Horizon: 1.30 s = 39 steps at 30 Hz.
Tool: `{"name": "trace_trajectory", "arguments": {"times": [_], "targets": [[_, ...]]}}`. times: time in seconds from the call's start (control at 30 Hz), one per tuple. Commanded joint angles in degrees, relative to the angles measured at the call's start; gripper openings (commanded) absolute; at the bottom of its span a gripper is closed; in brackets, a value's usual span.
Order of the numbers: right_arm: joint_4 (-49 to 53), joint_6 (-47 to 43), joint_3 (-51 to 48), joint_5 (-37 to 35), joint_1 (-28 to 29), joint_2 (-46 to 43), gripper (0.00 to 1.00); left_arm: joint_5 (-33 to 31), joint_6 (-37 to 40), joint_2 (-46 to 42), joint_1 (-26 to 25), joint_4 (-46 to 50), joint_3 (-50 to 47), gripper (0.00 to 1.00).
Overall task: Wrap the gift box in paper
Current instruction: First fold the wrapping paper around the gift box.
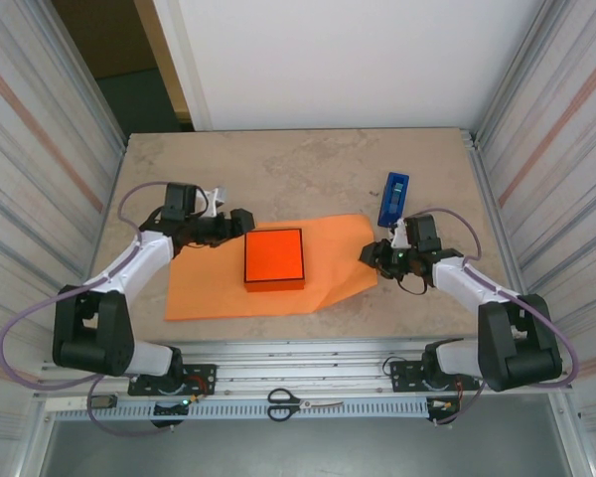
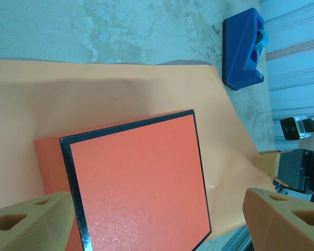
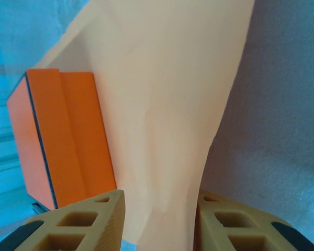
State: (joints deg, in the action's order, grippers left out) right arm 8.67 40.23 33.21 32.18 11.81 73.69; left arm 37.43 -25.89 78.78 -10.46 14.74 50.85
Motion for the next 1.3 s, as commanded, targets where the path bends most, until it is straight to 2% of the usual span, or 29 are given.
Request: {"name": "trace_trajectory", "arguments": {"times": [0.0,0.03,0.1,0.2,0.23,0.3,0.33,0.47,0.57,0.63,0.8,0.93,1.27], "targets": [[1.92,0.38,1.91,-1.65,0.82,0.31,0.34,0.70,0.16,-2.41,0.75,0.37,-0.56,0.84],[2.14,0.45,2.03,-1.84,0.90,0.33,0.33,0.98,0.02,-2.49,0.77,0.29,-0.57,0.84],[2.30,0.54,2.36,-2.21,1.33,0.27,0.26,1.10,-0.42,-2.71,0.79,-0.04,-0.57,0.84],[3.66,0.62,3.07,-4.34,2.28,-0.27,0.23,2.04,-1.53,-3.27,1.12,-1.39,-0.86,0.84],[3.66,0.57,3.26,-4.82,2.71,-0.62,0.19,2.14,-2.16,-3.58,1.23,-1.75,-0.96,0.86],[3.17,0.34,3.69,-5.33,3.74,-1.46,0.15,2.67,-3.07,-4.36,1.47,-2.97,-1.56,0.97],[2.96,0.06,4.04,-5.63,4.37,-1.80,0.14,2.60,-3.57,-4.86,1.58,-3.48,-1.89,0.99],[4.16,-2.35,6.87,-8.83,8.21,-2.97,0.12,2.51,-4.30,-6.34,1.67,-4.18,-2.67,0.99],[4.75,-4.60,8.92,-12.39,11.74,-3.79,0.12,5.16,-5.20,-6.40,1.84,-5.56,-3.09,0.99],[4.82,-6.29,10.22,-13.74,14.29,-3.99,0.12,6.52,-5.94,-6.12,1.88,-5.87,-3.07,0.99],[4.07,-8.87,13.57,-15.05,20.43,-2.71,0.13,9.46,-8.00,-4.82,1.63,-6.72,-2.57,0.84],[2.88,-10.22,15.79,-13.98,24.36,-0.40,0.13,10.56,-9.58,-3.07,-0.28,-7.01,-0.86,0.76],[-1.11,-9.14,19.65,-10.07,29.91,6.46,0.14,7.59,-14.98,0.77,-6.14,-7.01,3.84,0.78]]}}
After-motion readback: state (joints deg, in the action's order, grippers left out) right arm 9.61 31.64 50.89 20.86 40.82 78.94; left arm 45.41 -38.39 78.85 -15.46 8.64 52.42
